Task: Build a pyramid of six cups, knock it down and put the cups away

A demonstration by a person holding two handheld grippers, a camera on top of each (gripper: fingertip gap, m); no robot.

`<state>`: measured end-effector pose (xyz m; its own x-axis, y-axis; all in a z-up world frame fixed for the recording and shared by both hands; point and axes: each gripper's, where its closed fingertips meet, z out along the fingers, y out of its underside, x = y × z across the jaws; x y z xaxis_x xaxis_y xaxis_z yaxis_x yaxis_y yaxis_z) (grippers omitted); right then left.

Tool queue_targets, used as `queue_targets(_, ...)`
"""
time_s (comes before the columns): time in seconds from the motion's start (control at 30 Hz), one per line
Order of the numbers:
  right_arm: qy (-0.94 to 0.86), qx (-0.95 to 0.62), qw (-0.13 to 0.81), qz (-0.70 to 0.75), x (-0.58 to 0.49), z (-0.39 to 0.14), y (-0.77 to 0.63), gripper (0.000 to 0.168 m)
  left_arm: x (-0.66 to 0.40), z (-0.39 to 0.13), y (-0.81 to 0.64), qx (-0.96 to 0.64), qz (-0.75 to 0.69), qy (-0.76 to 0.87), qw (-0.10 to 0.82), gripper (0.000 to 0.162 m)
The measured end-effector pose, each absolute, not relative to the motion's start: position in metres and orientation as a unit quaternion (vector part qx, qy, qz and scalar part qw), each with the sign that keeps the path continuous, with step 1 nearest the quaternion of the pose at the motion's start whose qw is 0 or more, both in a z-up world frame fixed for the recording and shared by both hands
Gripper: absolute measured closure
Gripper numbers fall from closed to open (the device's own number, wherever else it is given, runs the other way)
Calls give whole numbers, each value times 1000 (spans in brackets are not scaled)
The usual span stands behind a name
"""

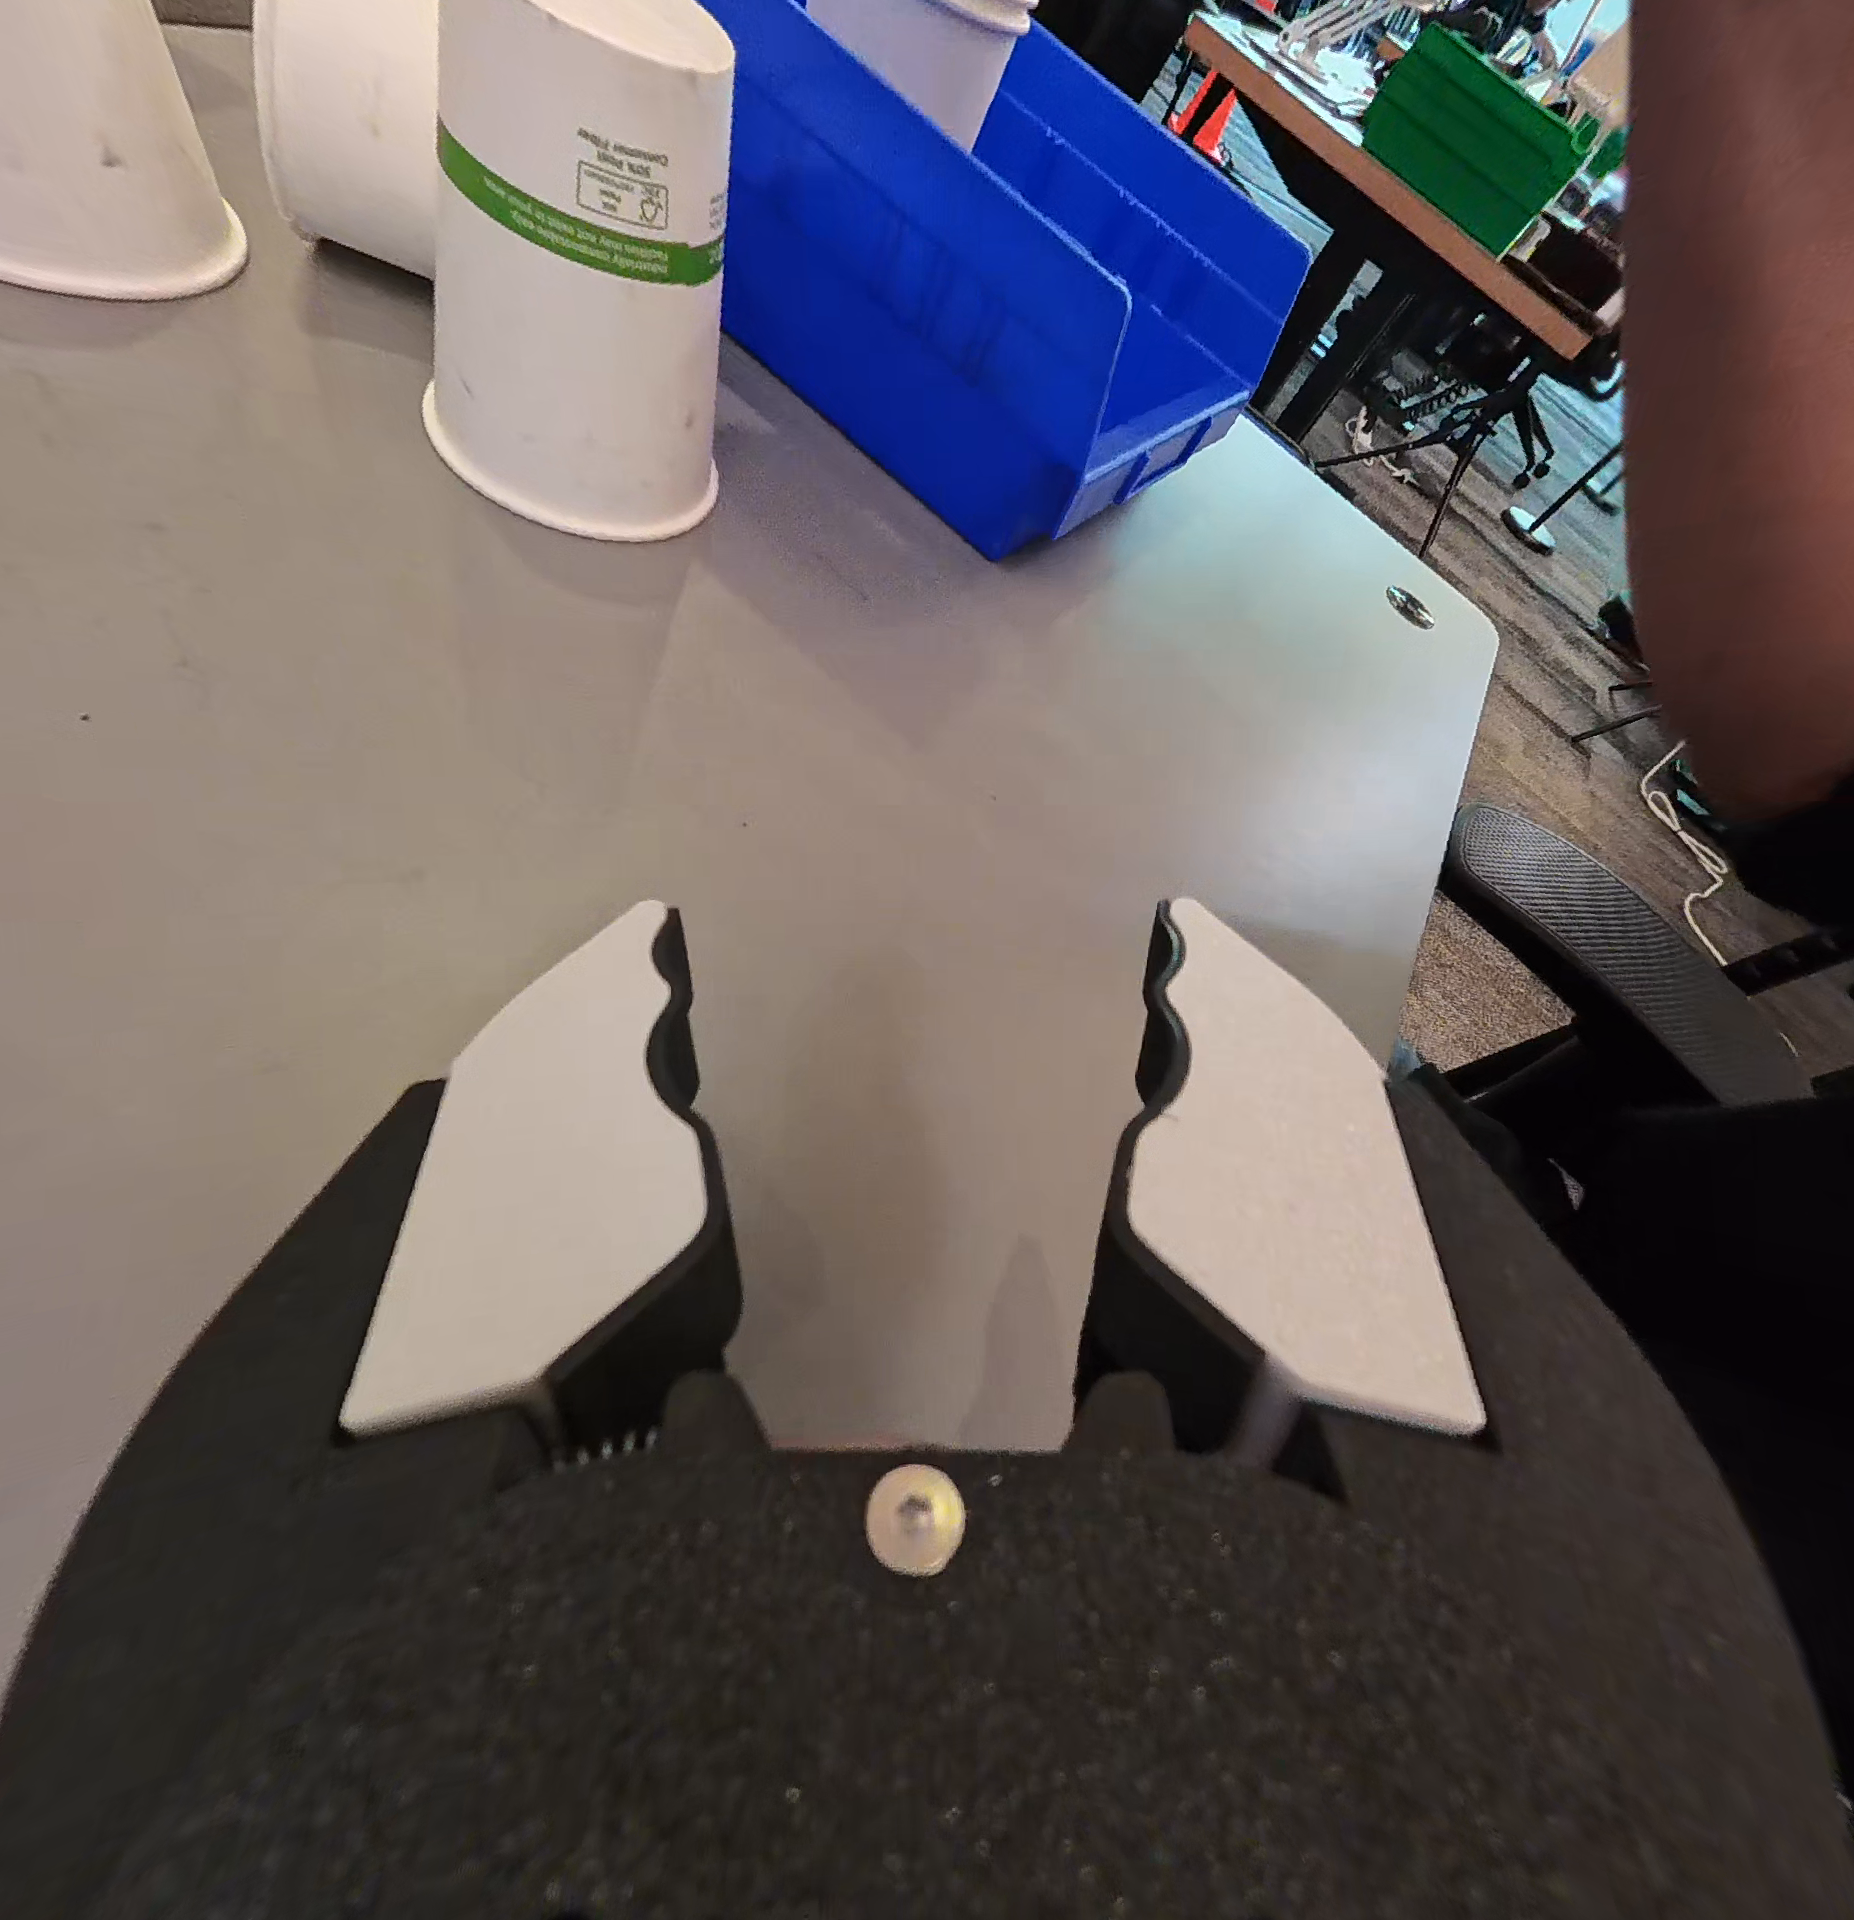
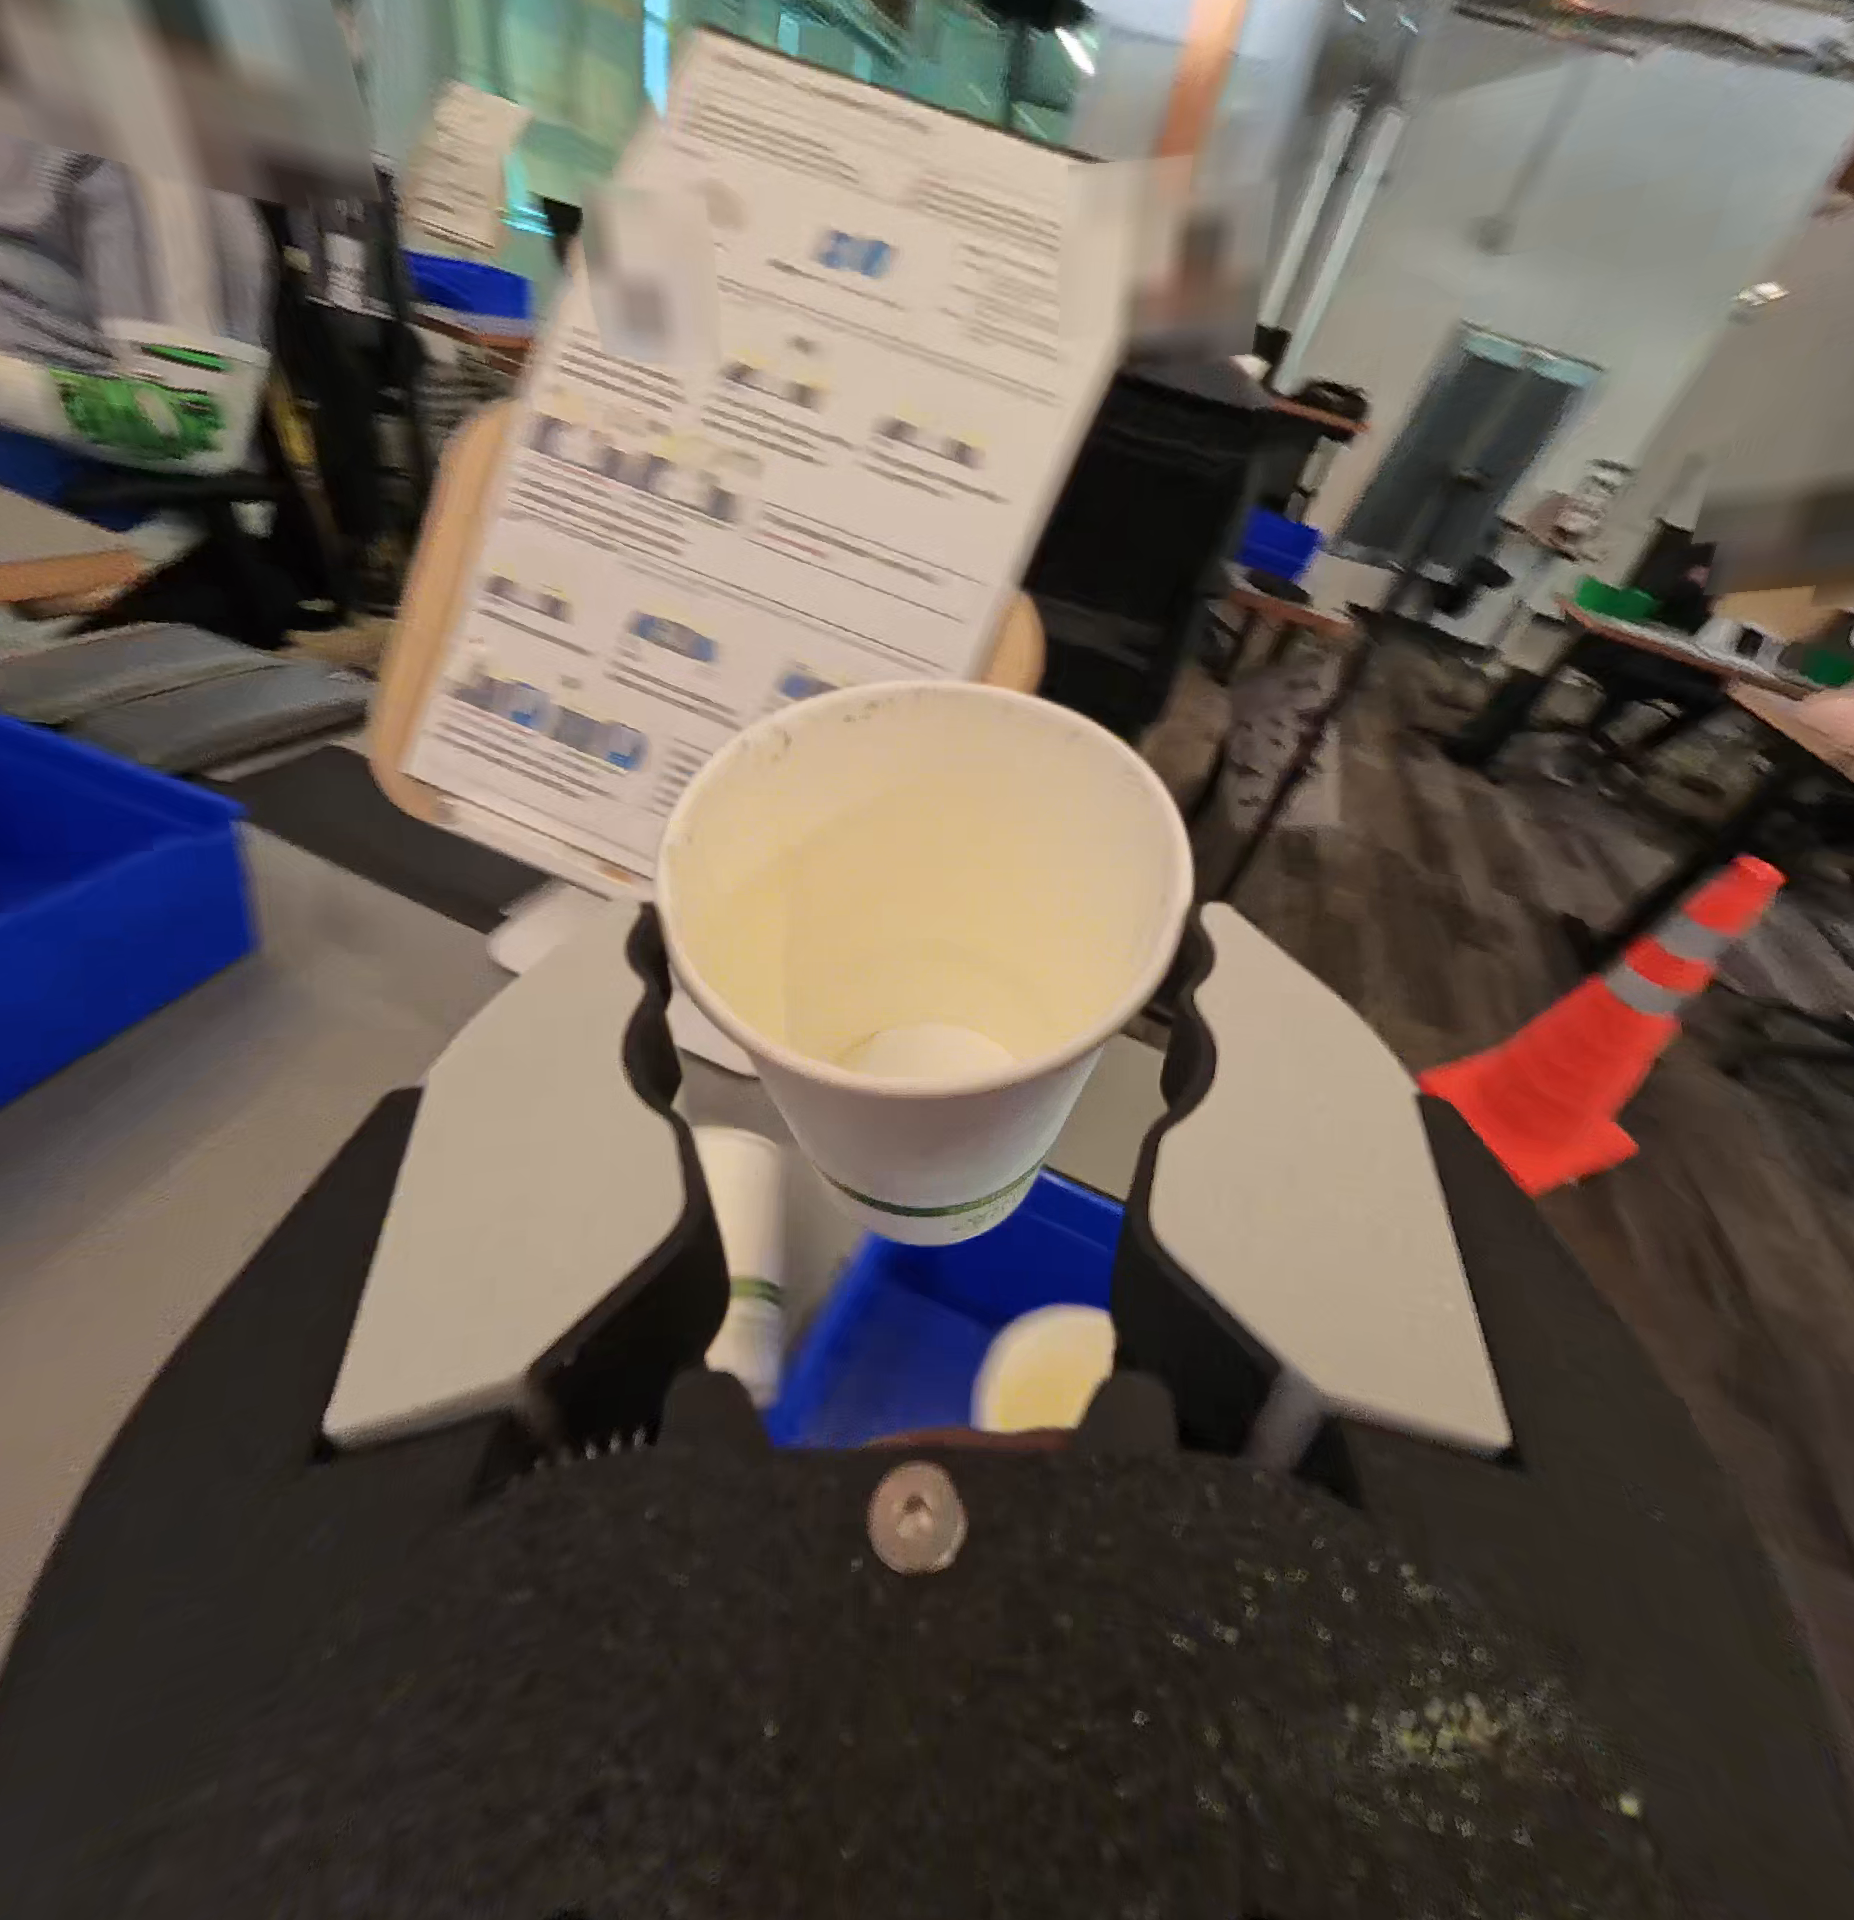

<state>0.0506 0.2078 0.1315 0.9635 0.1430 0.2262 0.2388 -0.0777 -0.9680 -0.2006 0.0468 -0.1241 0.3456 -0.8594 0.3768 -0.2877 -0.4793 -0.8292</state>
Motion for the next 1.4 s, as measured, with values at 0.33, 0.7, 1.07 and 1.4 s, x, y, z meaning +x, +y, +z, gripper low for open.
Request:
queue_targets(0.33, 3, -772, 635, -28, 168, 42, 214, 76, -197, -134, 46, -755, -413, 387, 331, 79)
queue_targets(0.7, 18, -830, 557, -18, 171, -40, 220, 74, -194, -140, 42, -754, -407, 402, 322, 79)
queue_targets(1.07, -7, -863, 505, 14, 164, -69, 201, 65, -193, -141, 37, -750, -394, 423, 322, 78)
queue_targets(1.4, -237, -847, 471, -66, 75, -39, 147, 73, -191, -145, 34, -750, -390, 433, 315, 78)
